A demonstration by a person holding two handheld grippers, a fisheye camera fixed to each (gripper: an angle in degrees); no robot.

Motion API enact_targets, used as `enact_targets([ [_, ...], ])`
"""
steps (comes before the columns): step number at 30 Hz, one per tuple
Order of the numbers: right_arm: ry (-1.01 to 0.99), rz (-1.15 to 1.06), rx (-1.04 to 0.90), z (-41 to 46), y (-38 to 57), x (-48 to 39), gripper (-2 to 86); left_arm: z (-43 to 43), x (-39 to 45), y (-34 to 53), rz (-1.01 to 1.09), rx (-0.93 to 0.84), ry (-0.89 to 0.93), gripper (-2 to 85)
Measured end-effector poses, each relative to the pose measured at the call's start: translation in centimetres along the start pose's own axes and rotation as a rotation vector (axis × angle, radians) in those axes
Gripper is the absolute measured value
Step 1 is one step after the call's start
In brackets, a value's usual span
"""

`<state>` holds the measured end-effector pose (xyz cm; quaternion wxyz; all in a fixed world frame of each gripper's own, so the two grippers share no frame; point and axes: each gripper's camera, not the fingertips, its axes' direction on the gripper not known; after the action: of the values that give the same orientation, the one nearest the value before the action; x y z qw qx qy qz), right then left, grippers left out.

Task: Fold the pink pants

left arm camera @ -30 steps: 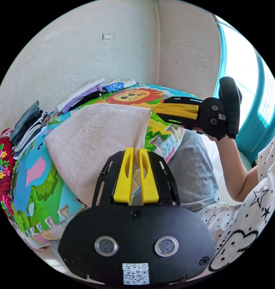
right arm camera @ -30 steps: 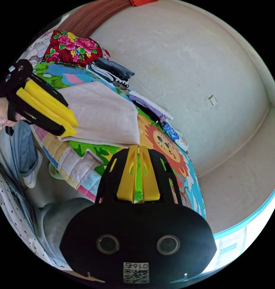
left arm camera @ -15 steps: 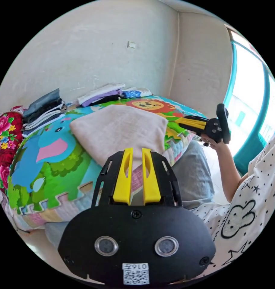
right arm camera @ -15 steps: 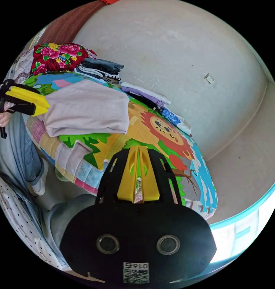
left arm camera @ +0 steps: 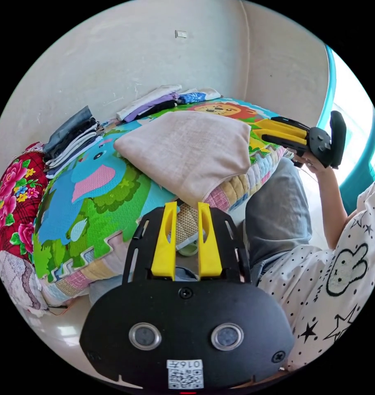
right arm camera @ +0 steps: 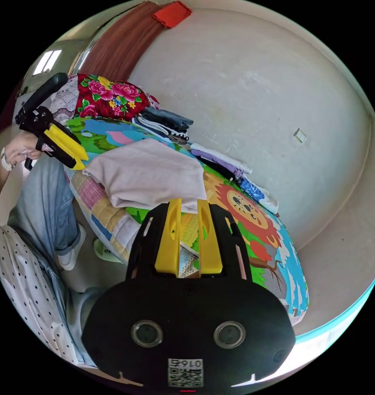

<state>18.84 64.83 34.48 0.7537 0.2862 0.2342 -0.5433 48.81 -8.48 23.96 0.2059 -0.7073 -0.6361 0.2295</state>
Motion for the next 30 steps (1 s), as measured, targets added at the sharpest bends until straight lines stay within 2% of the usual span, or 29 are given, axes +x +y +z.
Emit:
enact_targets([
  [4, -0.017, 0.001, 0.012, -0.6, 0.0, -0.5, 6.7, 0.6, -0.4, 1.3, 0.018, 0.020, 0.032, 10.9],
  [10, -0.056, 0.037, 0.031, -1.6, -0.7, -0.7, 6.8, 3.3, -1.4, 2.2, -0.018, -0.003, -0.068, 9.2],
  [12, -0.054, 0.024, 0.050, -2.3, -0.9, -1.1, 6.9, 3.6, -2.9, 2.7, -0.065, -0.009, 0.012, 6.3],
  [15, -0.063, -0.015, 0.099, -3.4, -1.2, -2.0, 7.9, 2.5, -5.1, 3.8, -0.108, 0.072, 0.100, 0.8],
  [20, -0.078, -0.194, 0.288, -5.7, -2.6, -6.6, 15.0, 1.7, -9.5, 3.5, -0.121, 0.113, 0.241, -0.7],
  [22, -0.075, -0.269, 0.285, -5.7, -4.1, -8.8, 16.8, 1.3, -10.9, 3.1, -0.118, 0.124, 0.274, -0.8],
  [27, 0.122, -0.345, 0.289, -4.2, -8.0, -13.9, 18.5, 1.0, -13.5, 2.9, -0.106, 0.129, 0.311, -0.9],
  [30, 0.195, -0.431, 0.199, -2.5, -9.7, -16.2, 18.7, 1.1, -14.5, 3.4, -0.111, 0.125, 0.331, -0.9],
])
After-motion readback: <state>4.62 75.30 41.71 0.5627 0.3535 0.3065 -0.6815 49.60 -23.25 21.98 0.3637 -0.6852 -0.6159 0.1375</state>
